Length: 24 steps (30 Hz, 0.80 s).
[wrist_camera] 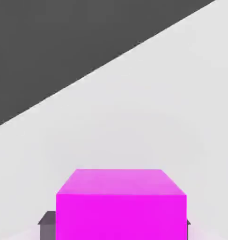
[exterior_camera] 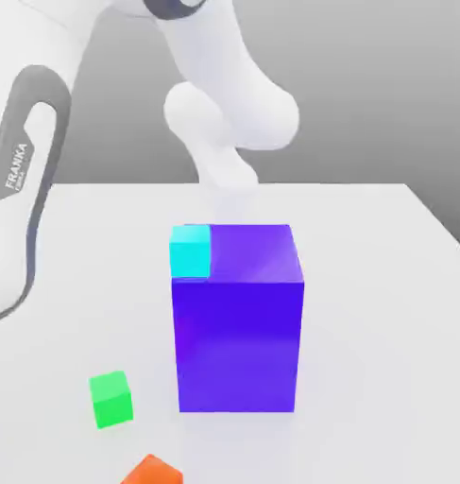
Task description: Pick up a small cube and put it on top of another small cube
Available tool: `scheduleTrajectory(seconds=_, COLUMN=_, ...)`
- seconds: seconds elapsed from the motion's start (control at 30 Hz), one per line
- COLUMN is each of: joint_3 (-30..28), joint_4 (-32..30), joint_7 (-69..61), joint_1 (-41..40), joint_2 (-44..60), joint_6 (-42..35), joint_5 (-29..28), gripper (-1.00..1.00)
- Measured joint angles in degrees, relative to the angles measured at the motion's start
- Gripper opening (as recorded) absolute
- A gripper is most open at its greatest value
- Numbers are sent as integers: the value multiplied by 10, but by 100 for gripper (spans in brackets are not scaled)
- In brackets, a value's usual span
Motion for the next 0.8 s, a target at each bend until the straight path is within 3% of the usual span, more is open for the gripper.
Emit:
scheduleTrajectory(seconds=0.5, joint_3=7, joint_4=-33, joint_7=-287, joint_1=-145, joint_2=-8, joint_6=-26, joint_5=23, gripper=-100)
scheduleTrajectory(seconds=0.8, joint_3=29, joint_4=-97, joint_7=-434, joint_1=-187, joint_2=-30, joint_6=-40, joint_5=20, gripper=-100)
